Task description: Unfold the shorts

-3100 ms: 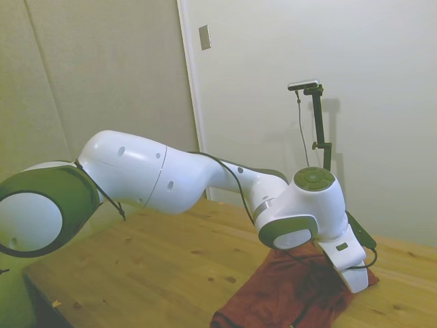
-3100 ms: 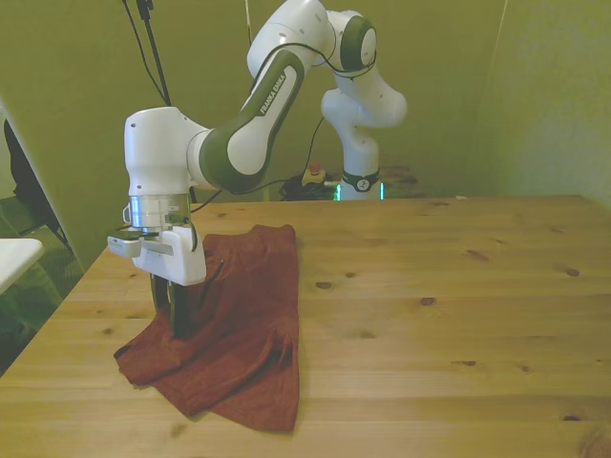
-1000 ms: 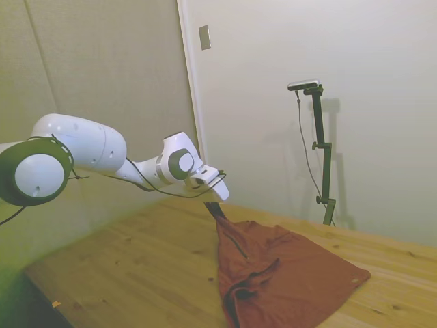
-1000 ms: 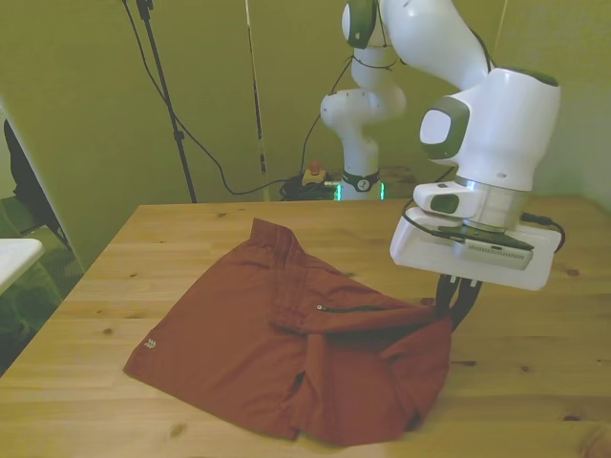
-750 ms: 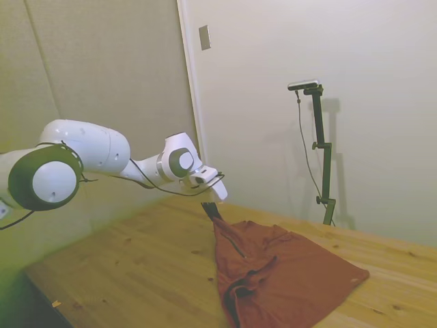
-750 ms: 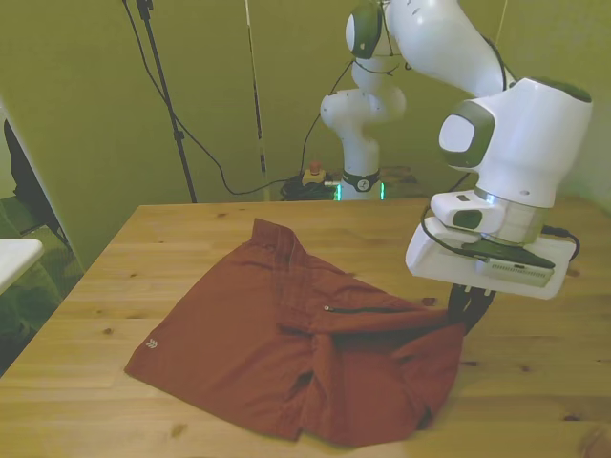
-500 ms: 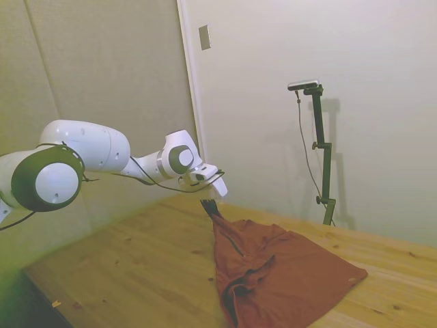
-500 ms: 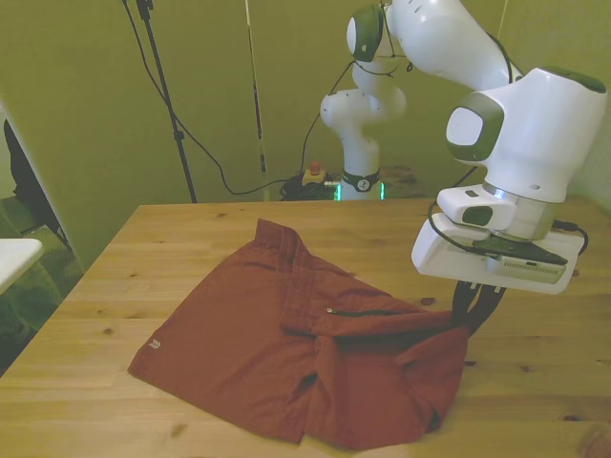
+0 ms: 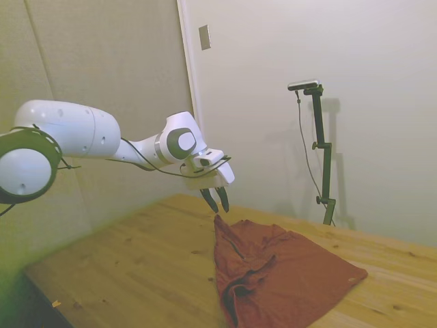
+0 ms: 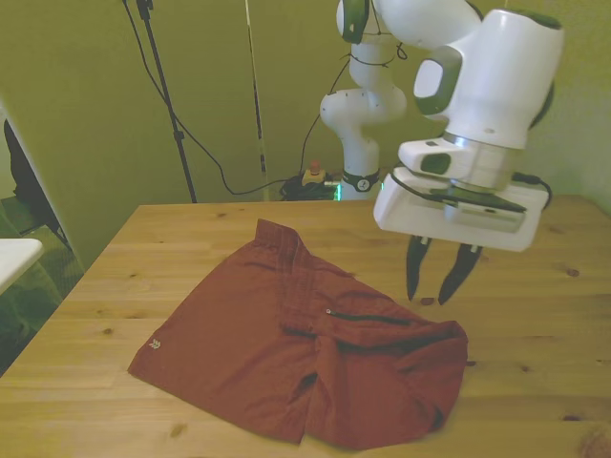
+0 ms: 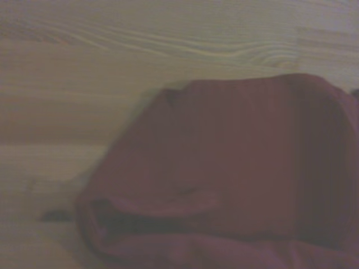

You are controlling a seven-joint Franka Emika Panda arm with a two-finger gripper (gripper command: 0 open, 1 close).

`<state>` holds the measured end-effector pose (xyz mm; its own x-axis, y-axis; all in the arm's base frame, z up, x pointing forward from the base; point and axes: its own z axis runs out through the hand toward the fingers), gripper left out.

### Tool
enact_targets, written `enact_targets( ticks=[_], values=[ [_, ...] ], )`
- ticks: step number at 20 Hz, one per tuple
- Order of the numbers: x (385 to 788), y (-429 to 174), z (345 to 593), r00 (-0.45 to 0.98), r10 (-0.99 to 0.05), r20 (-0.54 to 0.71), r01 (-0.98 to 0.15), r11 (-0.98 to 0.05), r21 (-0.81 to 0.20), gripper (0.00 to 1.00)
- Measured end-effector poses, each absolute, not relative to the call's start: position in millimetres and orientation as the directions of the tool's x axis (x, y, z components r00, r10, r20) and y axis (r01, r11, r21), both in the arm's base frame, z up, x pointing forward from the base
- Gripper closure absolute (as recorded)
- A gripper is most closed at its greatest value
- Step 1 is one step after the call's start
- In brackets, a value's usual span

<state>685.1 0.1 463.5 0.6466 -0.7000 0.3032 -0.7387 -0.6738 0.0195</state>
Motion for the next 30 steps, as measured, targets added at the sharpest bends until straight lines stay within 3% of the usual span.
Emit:
enact_targets(
  ticks=[12,28,29,30],
  values=[
    [625.8,-159.8,435.0,0.760,-0.596,0.259,-0.623,-0.782,0.032,0.00],
    [634.1,-220.3,372.8,0.823,-0.527,0.211,-0.520,-0.849,-0.095,0.00],
    [636.3,-219.8,370.4,0.824,-0.526,0.210,-0.518,-0.850,-0.095,1.00],
    [638.3,-219.0,368.2,0.825,-0.525,0.208,-0.517,-0.851,-0.095,1.00]
  ],
)
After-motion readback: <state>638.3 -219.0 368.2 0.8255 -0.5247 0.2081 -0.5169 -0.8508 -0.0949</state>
